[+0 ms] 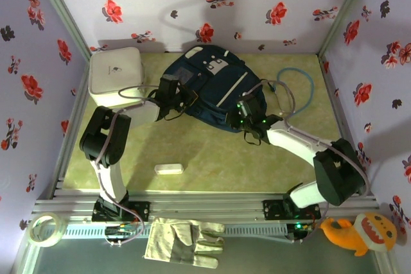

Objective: Pack the student bag
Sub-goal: Zip the student bag at the top-center of the table.

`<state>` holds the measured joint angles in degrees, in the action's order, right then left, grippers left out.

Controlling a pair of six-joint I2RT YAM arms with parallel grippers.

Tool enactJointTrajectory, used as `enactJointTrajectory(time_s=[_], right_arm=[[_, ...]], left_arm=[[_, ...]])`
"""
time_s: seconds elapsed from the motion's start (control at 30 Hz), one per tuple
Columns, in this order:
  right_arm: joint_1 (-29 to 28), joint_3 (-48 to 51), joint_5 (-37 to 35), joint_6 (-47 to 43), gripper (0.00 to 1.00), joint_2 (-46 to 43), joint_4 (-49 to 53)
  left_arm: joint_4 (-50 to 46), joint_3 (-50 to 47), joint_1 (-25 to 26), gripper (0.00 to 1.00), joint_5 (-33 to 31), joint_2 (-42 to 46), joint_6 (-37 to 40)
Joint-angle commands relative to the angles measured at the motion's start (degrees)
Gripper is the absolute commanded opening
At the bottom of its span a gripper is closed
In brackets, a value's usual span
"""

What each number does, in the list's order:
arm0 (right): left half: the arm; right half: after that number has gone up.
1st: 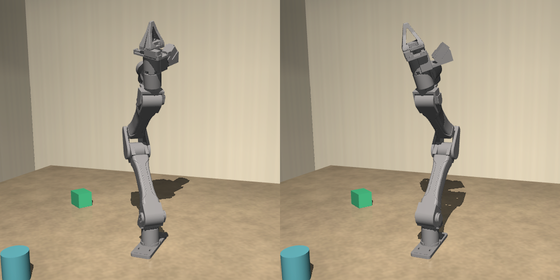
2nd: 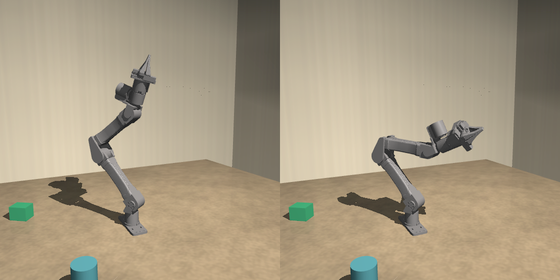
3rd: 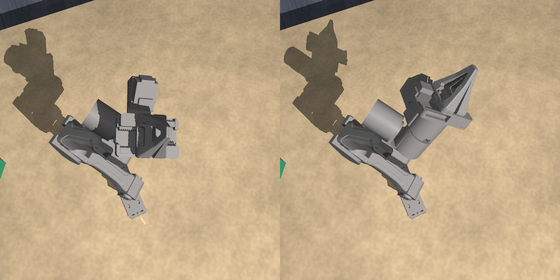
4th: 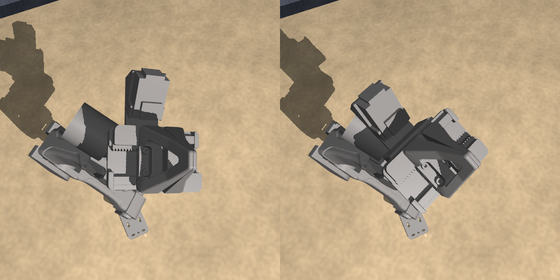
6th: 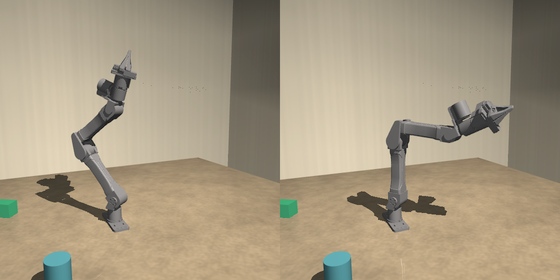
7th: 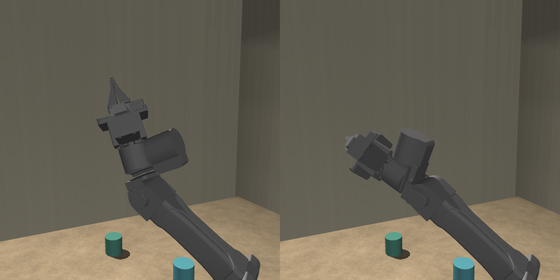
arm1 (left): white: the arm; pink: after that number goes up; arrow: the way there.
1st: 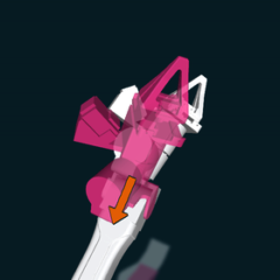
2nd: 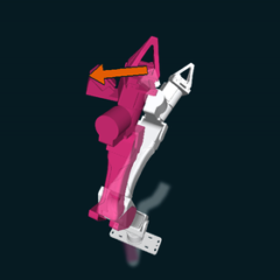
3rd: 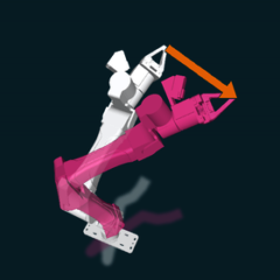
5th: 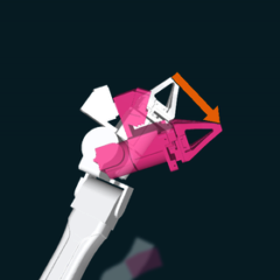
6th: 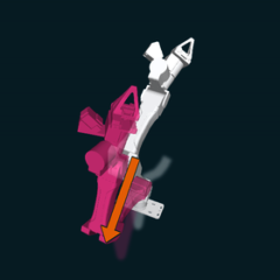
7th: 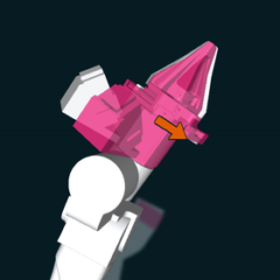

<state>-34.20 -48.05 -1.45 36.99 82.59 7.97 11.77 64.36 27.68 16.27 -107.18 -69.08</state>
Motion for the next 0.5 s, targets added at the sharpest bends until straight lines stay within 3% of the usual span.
enactJointTrajectory(time_s=[0.0,0.47], right_arm=[[-1.1,-3.0,2.6,-1.3,0.33,2.4,-1.2],[-4.9,-6.1,-8.9,-5.0,0.46,7.8,4.0]], left_arm=[[1.8,0.7,-0.3,0.00,2.1,2.9,-0.5],[2.3,0.8,0.0,0.00,4.3,5.4,-3.4]])
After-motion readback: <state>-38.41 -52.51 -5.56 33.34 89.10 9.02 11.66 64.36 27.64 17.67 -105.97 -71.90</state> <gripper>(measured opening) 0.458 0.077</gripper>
